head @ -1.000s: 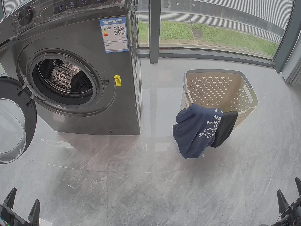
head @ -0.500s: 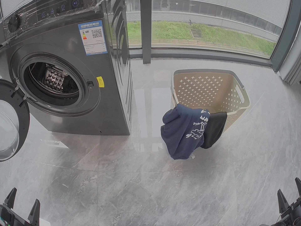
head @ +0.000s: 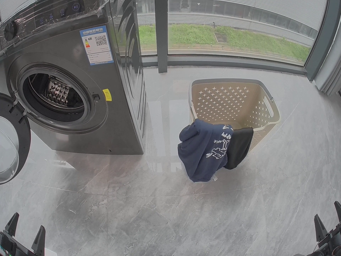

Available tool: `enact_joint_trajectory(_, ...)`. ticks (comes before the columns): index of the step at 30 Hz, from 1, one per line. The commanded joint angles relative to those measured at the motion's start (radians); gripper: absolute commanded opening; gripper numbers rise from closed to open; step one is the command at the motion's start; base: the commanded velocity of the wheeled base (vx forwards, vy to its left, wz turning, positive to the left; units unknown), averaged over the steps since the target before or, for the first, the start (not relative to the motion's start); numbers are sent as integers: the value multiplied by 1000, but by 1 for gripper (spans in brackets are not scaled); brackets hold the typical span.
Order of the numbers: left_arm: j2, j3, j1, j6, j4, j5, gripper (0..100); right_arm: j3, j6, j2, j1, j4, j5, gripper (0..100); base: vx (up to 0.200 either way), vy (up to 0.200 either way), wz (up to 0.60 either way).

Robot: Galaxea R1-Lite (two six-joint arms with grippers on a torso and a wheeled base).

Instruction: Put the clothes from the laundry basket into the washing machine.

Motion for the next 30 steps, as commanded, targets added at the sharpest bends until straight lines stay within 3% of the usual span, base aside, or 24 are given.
enact_joint_trajectory(1,-5,16,0,-1,0,0,100,18,0,-16,0,0,0,100,0,-200,0)
enact_joint_trajectory(5,-7,16,0,-2,0,0,100,18,0,-16,0,0,0,100,0,-200,0)
enact_joint_trajectory(14,-7,16,0,-1,0,0,100,18,0,-16,0,0,0,100,0,0,0)
enact_joint_trajectory(26,-7,16,0,-4,0,3,100,18,0,-16,0,0,0,100,0,-200,0)
enact_joint_trajectory(30,-7,16,0,-5,0,5,100,18,0,-16,0,0,0,100,0,0,0)
